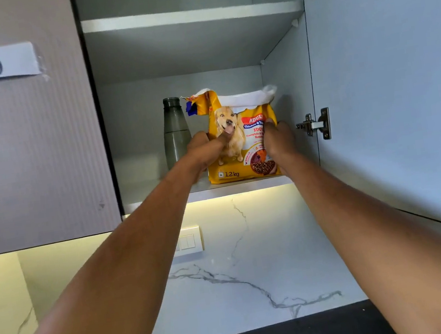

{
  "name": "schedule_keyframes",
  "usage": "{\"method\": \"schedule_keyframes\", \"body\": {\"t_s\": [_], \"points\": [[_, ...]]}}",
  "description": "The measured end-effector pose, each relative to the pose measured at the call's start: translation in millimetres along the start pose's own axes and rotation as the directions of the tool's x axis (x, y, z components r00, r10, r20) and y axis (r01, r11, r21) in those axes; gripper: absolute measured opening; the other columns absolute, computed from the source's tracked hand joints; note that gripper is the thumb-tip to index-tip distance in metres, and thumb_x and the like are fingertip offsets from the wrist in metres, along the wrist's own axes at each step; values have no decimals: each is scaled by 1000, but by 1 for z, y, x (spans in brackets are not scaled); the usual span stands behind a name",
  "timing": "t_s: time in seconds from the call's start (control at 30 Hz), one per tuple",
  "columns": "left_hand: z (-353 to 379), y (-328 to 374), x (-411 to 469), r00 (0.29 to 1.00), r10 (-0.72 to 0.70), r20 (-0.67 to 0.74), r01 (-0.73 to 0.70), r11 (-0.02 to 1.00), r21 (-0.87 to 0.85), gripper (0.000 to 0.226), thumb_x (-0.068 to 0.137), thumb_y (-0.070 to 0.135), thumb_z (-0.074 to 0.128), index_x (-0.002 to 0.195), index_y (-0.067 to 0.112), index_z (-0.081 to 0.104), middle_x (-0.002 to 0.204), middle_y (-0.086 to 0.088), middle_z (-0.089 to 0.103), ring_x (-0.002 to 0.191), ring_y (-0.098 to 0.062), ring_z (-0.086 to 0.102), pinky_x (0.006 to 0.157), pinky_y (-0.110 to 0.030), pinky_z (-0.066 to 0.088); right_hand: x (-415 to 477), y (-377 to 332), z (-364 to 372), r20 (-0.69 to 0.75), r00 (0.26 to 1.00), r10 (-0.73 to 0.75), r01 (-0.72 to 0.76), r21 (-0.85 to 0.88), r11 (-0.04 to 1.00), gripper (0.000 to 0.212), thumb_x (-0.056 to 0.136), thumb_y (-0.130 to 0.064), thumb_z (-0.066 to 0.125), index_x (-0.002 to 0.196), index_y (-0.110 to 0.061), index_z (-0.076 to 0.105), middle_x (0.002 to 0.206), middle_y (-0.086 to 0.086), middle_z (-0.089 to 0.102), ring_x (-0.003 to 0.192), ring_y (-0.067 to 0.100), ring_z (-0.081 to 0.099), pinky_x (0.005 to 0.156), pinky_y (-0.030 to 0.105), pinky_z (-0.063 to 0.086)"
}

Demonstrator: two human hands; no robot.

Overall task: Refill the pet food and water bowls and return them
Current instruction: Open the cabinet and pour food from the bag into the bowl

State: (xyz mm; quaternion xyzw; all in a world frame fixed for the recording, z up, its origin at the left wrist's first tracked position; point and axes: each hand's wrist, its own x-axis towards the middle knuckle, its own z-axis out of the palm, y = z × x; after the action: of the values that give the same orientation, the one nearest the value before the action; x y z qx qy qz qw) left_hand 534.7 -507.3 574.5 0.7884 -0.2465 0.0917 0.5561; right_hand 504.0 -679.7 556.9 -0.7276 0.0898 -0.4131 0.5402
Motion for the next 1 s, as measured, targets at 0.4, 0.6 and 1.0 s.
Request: {"method": "schedule_keyframes", "body": {"t_s": [0.4,0.6,1.0], "points": [[-54,2,-150,980,186,-69,-194,972,-135,62,81,60,75,127,21,59,115,3,74,101,-17,73,83,-35,63,-141,-42,-7,-279,954,-109,138,87,987,41,113,-37,37,114,-5,61,104,6,67,89,21,64,64,26,46],[-69,-45,-235,989,117,-90,-133,972,-195,81,72,64,79,137,27,47,129,2,66,108,-16,71,87,-39,63,-241,-18,4,-244,969,-21,63,167,984,42,114,-35,37,112,-4,66,102,3,67,86,17,62,68,26,44],[-53,-211,-419,989,-116,-88,77,930,-359,65,71,31,93,126,15,62,115,-7,77,104,-25,76,88,-46,63,-443,127,18,93,972,215,-229,172,958,37,114,-38,41,107,-11,66,99,2,75,88,8,72,78,33,54]]}}
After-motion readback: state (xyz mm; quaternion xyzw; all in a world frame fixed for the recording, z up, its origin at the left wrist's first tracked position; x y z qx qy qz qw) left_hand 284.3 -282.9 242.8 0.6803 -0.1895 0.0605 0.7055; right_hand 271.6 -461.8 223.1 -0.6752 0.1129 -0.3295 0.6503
